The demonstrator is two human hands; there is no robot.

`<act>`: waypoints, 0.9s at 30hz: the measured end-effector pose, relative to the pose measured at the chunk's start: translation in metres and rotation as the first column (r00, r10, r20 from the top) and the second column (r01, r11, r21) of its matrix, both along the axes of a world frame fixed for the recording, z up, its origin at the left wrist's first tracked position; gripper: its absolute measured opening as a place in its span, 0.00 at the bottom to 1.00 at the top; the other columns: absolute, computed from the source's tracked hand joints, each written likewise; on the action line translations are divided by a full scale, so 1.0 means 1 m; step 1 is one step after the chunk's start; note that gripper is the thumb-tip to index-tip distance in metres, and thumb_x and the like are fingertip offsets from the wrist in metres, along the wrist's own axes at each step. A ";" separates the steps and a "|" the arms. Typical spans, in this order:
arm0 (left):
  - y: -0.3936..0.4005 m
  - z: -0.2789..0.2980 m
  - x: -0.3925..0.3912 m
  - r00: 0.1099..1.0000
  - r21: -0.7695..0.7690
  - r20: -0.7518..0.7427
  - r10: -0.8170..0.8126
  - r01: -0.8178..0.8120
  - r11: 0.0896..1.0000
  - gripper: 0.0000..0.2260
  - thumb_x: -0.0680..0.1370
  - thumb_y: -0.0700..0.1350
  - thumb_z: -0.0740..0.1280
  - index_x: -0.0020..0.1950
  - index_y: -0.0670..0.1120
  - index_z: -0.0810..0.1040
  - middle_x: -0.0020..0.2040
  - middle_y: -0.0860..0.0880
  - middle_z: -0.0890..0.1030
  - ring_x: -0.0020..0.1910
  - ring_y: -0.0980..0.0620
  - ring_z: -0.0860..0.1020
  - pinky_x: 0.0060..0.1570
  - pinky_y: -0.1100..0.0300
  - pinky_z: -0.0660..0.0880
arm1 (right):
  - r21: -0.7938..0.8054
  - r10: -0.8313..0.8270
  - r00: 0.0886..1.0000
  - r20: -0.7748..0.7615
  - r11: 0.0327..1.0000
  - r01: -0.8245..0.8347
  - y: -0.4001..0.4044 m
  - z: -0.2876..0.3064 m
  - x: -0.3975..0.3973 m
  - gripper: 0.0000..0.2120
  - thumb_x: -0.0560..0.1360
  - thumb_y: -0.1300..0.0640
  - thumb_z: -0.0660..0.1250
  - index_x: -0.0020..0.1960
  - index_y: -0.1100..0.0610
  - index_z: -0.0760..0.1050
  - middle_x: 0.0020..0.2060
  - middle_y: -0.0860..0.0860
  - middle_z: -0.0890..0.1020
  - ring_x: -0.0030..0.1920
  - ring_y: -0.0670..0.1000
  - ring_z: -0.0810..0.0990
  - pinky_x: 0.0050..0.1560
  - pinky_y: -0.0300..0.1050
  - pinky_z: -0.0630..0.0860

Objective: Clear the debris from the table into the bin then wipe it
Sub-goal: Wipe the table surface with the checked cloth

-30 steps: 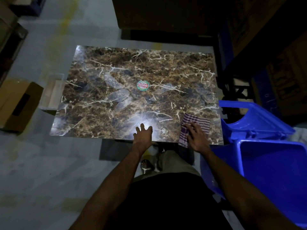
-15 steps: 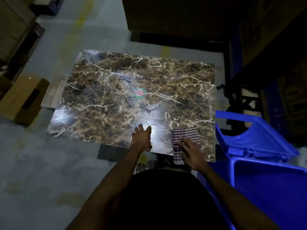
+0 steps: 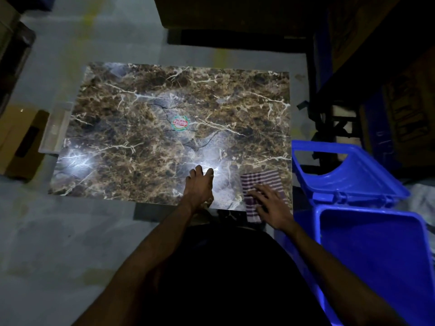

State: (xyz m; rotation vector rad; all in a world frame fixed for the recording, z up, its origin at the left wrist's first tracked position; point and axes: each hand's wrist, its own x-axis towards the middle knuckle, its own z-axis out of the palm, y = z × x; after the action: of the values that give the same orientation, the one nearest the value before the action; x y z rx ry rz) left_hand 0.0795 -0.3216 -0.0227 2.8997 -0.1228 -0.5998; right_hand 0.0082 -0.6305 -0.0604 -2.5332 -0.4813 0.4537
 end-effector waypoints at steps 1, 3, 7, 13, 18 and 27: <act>0.002 -0.001 0.001 1.000 -0.001 0.017 -0.016 0.016 1.000 0.15 0.77 0.45 0.66 0.63 0.49 0.71 0.56 0.41 0.69 0.53 0.37 0.72 0.49 0.44 0.74 | -0.016 -0.063 0.998 0.006 0.998 0.063 -0.012 -0.001 -0.001 0.24 0.81 0.46 0.59 0.77 0.44 0.68 0.79 0.50 0.65 0.79 0.59 0.63 0.73 0.61 0.66; 0.007 -0.004 0.008 0.998 -0.011 0.024 -0.055 0.055 0.998 0.16 0.76 0.45 0.67 0.63 0.49 0.72 0.57 0.41 0.69 0.54 0.37 0.71 0.50 0.44 0.73 | -0.042 -0.208 0.978 0.015 0.977 0.208 -0.023 -0.002 0.008 0.26 0.79 0.48 0.61 0.76 0.48 0.70 0.78 0.55 0.68 0.77 0.62 0.65 0.71 0.64 0.69; 0.004 -0.004 0.028 0.988 -0.013 -0.015 -0.154 0.154 0.988 0.17 0.77 0.48 0.67 0.66 0.50 0.71 0.63 0.39 0.69 0.60 0.35 0.70 0.53 0.41 0.74 | -0.078 -0.384 0.923 -0.005 0.920 0.383 0.011 0.005 0.035 0.29 0.79 0.46 0.57 0.79 0.46 0.66 0.80 0.56 0.63 0.80 0.64 0.59 0.74 0.65 0.62; -0.023 -0.001 0.029 0.947 -0.061 -0.078 -0.310 0.306 0.950 0.21 0.70 0.44 0.69 0.62 0.47 0.70 0.59 0.40 0.68 0.56 0.36 0.69 0.48 0.43 0.75 | -0.035 -0.208 0.978 -0.035 0.978 0.206 0.049 0.007 0.006 0.27 0.79 0.48 0.58 0.78 0.45 0.66 0.80 0.54 0.63 0.80 0.62 0.58 0.75 0.64 0.60; -0.016 -0.005 0.025 0.929 -0.081 -0.012 -0.370 0.368 0.926 0.20 0.73 0.45 0.67 0.63 0.49 0.69 0.61 0.41 0.67 0.56 0.38 0.68 0.46 0.45 0.75 | -0.032 -0.277 0.961 0.011 0.960 0.277 0.000 0.013 -0.033 0.25 0.80 0.47 0.60 0.76 0.48 0.71 0.77 0.54 0.69 0.77 0.61 0.67 0.71 0.63 0.69; -0.012 -0.013 0.024 0.929 -0.097 0.040 -0.367 0.370 0.924 0.16 0.77 0.47 0.65 0.64 0.50 0.70 0.60 0.43 0.68 0.55 0.39 0.69 0.45 0.43 0.77 | -0.106 -0.513 0.858 -0.026 0.855 0.508 0.031 0.005 0.034 0.30 0.78 0.46 0.55 0.80 0.45 0.63 0.81 0.56 0.60 0.80 0.63 0.57 0.76 0.68 0.60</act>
State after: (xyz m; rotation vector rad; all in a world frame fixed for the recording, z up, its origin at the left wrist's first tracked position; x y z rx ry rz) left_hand 0.1034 -0.3336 -0.0359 2.7972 -0.6948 -0.5968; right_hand 0.0421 -0.5993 -0.0551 -2.5940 0.2496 0.3419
